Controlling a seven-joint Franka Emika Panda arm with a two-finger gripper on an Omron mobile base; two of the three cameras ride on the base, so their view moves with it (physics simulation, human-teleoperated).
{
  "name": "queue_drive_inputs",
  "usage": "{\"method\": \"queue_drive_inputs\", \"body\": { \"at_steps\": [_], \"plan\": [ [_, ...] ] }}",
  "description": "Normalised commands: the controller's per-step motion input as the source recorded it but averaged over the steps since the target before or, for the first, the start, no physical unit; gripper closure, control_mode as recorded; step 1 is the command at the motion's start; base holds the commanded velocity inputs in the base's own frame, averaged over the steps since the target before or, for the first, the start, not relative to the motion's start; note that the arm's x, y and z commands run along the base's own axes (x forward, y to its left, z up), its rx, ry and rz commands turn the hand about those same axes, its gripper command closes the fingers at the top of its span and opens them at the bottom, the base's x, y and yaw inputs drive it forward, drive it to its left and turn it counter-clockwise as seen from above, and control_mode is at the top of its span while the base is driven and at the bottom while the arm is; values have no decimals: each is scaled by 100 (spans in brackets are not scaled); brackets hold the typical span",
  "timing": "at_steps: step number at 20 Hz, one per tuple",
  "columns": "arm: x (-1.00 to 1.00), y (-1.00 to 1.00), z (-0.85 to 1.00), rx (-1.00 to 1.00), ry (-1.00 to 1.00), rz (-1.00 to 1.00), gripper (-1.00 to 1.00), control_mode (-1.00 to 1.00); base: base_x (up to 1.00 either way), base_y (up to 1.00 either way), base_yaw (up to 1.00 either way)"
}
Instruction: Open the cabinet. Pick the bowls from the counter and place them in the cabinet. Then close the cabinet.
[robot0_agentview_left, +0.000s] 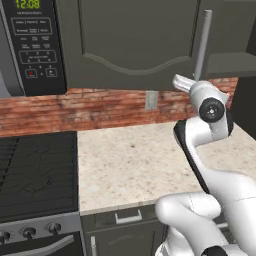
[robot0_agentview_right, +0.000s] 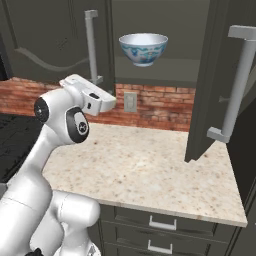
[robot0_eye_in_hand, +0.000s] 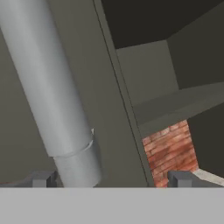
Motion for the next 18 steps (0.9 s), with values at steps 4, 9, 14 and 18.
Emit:
{"method": "queue_drive_inputs", "body": {
  "at_steps": [4, 9, 14, 18],
  "plan": [
    [100, -18, 0, 6, 6, 0, -100, -100, 0, 0, 0],
    [100, -20, -5, 4, 3, 0, -100, -100, 0, 0, 0],
    [48, -18, -4, 3, 0, 1, -100, -100, 0, 0, 0],
    [-8, 0, 0, 0, 0, 0, -100, -100, 0, 0, 0]
  ]
}}
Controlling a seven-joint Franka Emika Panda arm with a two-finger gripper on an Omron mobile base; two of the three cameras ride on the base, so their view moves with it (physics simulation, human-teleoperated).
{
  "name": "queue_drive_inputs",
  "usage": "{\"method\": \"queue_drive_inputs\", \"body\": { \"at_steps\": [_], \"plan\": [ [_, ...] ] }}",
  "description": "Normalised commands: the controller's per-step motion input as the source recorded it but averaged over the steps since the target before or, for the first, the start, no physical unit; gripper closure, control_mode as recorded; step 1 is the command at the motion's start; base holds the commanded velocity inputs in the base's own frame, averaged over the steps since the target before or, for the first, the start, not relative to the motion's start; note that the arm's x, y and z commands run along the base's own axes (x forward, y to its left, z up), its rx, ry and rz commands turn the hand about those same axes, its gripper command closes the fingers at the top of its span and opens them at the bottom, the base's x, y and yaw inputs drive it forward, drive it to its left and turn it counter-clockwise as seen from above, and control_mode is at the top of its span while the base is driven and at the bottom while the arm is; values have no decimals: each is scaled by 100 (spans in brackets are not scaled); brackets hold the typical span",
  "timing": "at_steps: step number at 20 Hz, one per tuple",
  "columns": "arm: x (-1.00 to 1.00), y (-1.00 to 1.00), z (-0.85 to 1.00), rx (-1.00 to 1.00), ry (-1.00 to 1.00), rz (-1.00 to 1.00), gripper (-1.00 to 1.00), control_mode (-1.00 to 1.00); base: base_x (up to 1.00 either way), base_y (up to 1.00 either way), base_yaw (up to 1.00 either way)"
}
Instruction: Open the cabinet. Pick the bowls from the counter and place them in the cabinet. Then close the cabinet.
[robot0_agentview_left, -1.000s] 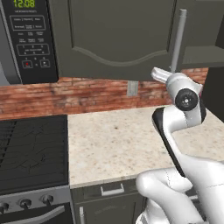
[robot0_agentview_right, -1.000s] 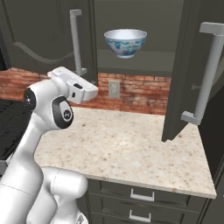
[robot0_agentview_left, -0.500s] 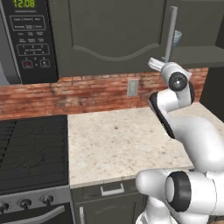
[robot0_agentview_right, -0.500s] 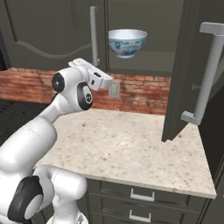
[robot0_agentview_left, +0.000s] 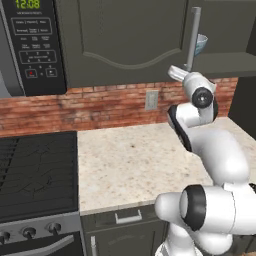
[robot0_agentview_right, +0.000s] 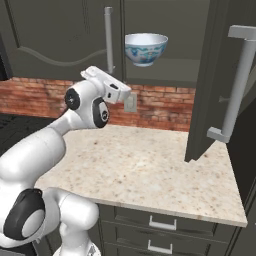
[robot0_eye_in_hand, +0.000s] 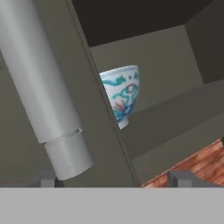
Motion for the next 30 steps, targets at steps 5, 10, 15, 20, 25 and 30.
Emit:
{"method": "queue_drive_inputs", "body": {
  "at_steps": [5, 10, 15, 20, 25, 30],
  "plan": [
    [-100, 0, 15, 2, -17, 0, -100, -100, 0, 0, 0],
    [-100, -4, 59, 3, -11, 0, -100, -100, 0, 0, 0],
    [-100, -36, 58, 9, 1, 0, -100, -100, 0, 0, 0],
    [-100, -65, 17, 12, 20, 0, -100, -100, 0, 0, 0],
    [-98, -50, -1, 2, 43, 0, -100, -100, 0, 0, 0],
    [-12, -3, -6, -1, 23, 0, -100, -100, 0, 0, 0]
  ]
}}
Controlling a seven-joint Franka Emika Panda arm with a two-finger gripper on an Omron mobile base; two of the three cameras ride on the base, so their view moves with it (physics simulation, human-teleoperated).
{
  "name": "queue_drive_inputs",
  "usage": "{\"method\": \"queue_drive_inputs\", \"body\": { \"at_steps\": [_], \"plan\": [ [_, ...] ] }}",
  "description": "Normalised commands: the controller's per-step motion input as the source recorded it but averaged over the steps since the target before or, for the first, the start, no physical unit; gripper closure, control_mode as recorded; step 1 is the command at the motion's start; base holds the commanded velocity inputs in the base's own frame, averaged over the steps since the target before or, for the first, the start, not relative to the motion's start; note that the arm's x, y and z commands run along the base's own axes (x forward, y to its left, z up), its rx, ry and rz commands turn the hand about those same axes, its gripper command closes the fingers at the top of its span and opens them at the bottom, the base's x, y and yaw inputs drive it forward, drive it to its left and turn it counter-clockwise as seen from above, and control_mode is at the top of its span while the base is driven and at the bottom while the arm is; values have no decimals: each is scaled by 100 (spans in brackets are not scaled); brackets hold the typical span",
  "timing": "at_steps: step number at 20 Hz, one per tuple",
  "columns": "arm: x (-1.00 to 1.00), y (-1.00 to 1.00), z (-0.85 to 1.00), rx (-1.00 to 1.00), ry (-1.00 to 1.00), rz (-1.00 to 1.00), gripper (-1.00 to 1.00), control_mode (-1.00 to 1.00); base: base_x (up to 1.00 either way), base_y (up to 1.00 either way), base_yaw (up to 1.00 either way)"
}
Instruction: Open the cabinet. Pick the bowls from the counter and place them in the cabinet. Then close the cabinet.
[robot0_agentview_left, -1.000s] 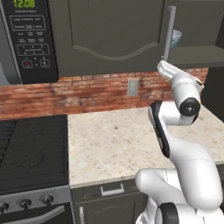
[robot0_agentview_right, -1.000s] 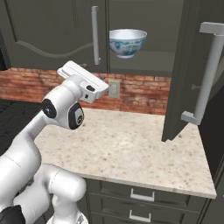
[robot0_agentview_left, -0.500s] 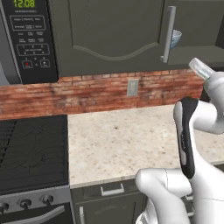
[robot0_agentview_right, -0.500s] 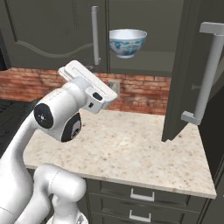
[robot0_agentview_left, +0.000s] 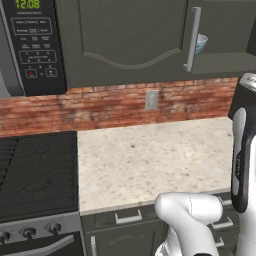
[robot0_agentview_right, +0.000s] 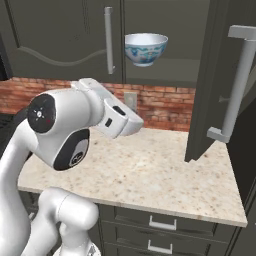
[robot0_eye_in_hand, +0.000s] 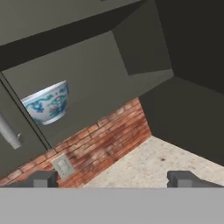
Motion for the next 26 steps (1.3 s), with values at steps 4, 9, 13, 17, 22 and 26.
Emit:
{"method": "queue_drive_inputs", "body": {
  "at_steps": [4, 9, 13, 17, 22, 26],
  "plan": [
    [-11, -1, -13, -1, 2, 0, -100, -100, 0, 0, 0],
    [-59, -40, -35, -1, 4, 1, -100, -100, 0, 0, 0],
    [-64, -56, -34, -3, -2, 6, -100, -100, 0, 0, 0],
    [-18, -56, -7, -1, -13, 14, -100, -100, 0, 0, 0],
    [-13, -54, 0, 0, -6, 16, -100, -100, 0, 0, 0],
    [-28, -53, 2, 0, 0, 8, -100, -100, 0, 0, 0]
  ]
}}
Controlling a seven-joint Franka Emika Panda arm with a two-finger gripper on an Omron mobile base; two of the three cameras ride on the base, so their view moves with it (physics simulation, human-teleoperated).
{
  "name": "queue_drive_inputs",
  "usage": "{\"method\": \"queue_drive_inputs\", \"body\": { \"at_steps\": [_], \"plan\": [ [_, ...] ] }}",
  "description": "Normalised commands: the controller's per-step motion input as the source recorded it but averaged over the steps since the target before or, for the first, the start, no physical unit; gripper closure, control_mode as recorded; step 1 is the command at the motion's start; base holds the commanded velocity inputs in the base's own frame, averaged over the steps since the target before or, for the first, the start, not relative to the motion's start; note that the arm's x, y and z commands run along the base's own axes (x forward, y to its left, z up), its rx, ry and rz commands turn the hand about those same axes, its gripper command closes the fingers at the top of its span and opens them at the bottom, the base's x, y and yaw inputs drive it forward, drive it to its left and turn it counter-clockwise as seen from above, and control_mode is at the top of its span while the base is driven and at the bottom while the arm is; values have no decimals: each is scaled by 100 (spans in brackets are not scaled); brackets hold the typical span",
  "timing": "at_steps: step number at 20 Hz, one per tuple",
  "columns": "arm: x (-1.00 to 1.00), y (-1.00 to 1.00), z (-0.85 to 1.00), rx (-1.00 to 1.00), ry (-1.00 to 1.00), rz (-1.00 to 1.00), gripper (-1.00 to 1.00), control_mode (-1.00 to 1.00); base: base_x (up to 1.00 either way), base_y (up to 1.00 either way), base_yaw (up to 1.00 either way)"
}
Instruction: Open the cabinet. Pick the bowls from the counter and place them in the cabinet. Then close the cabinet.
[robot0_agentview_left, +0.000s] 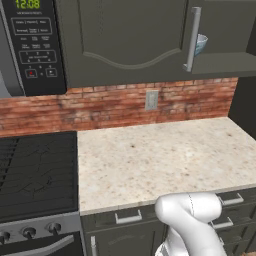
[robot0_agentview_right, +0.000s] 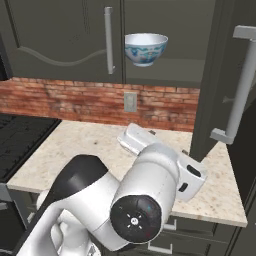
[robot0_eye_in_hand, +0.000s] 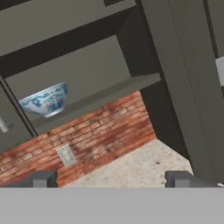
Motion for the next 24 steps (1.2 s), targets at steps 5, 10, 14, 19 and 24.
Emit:
{"method": "queue_drive_inputs", "body": {
  "at_steps": [5, 10, 14, 19, 24],
  "plan": [
    [-35, -55, 1, 0, 0, 6, -100, -100, 0, 0, 0],
    [-65, -42, 0, -4, -1, 8, -100, -100, 0, 0, 0],
    [-100, 57, -45, -30, -14, 4, -100, -100, 0, 0, 0],
    [-73, 60, -24, -20, -16, 4, -100, -100, 0, 0, 0],
    [8, -21, 40, 4, -14, 0, -100, -100, 0, 0, 0]
  ]
}}
